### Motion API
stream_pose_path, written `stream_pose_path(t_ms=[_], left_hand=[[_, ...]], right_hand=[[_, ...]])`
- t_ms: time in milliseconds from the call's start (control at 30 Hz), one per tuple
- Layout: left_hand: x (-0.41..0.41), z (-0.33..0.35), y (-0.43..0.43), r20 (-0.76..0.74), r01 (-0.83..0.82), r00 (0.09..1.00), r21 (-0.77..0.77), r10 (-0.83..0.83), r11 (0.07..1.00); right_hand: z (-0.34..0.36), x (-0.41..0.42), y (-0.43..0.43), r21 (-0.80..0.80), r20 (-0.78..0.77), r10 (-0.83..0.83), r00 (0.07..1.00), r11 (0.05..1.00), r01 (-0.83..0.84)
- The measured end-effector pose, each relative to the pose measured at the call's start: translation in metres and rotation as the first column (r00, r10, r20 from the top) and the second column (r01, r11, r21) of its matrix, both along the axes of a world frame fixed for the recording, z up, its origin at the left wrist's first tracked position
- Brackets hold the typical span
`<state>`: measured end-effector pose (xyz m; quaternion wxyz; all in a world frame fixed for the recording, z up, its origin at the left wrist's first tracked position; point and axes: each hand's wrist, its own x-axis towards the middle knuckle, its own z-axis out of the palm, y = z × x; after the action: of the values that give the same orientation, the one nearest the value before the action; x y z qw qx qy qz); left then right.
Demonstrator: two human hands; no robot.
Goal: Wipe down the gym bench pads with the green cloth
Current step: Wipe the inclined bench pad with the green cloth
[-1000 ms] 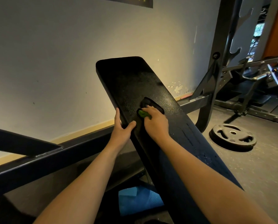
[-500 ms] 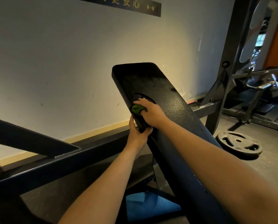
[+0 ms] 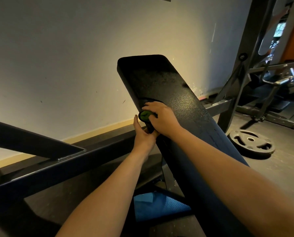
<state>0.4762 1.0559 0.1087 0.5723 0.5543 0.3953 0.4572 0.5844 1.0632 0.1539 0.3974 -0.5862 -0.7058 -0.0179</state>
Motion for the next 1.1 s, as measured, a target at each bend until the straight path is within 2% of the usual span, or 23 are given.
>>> stream_pose_path(t_ms=[133, 267, 400, 500, 633, 733, 900, 1100], left_hand=[[-0.003, 0.003, -0.003, -0.025, 0.009, 1.0, -0.014, -0.009, 1.0], [-0.002, 0.003, -0.007, -0.046, -0.032, 0.998, -0.029, 0.03, 0.999], [0.002, 0.003, -0.014, -0.008, -0.072, 0.997, -0.079, 0.071, 0.994], [0.001, 0.0, -0.022, 0.022, -0.06, 0.998, -0.082, 0.062, 0.995], [-0.005, -0.004, -0.027, -0.059, 0.005, 0.998, -0.066, -0.009, 0.998], [-0.004, -0.004, -0.027, -0.066, 0.0, 0.998, -0.076, -0.005, 0.997], [0.004, 0.0, -0.03, -0.055, -0.079, 0.996, -0.099, 0.074, 0.992], [0.013, -0.003, -0.039, -0.034, -0.141, 0.99, -0.09, 0.138, 0.986]], right_hand=[[0.026, -0.016, 0.027, -0.106, 0.149, 0.089, 0.985, 0.992, -0.073], [0.048, -0.033, 0.04, -0.117, 0.445, 0.072, 0.892, 0.993, -0.022], [0.041, -0.031, 0.029, -0.127, 0.453, 0.004, 0.891, 0.99, 0.061], [0.036, -0.019, 0.008, -0.183, 0.476, 0.072, 0.877, 0.983, 0.019], [0.028, -0.006, -0.017, -0.248, 0.438, 0.167, 0.883, 0.967, -0.06], [0.031, -0.008, -0.008, -0.252, 0.496, 0.184, 0.849, 0.966, -0.062], [0.034, -0.02, 0.013, -0.135, 0.577, 0.091, 0.812, 0.991, -0.015], [0.015, -0.015, -0.004, -0.114, 0.471, 0.084, 0.878, 0.993, -0.034]])
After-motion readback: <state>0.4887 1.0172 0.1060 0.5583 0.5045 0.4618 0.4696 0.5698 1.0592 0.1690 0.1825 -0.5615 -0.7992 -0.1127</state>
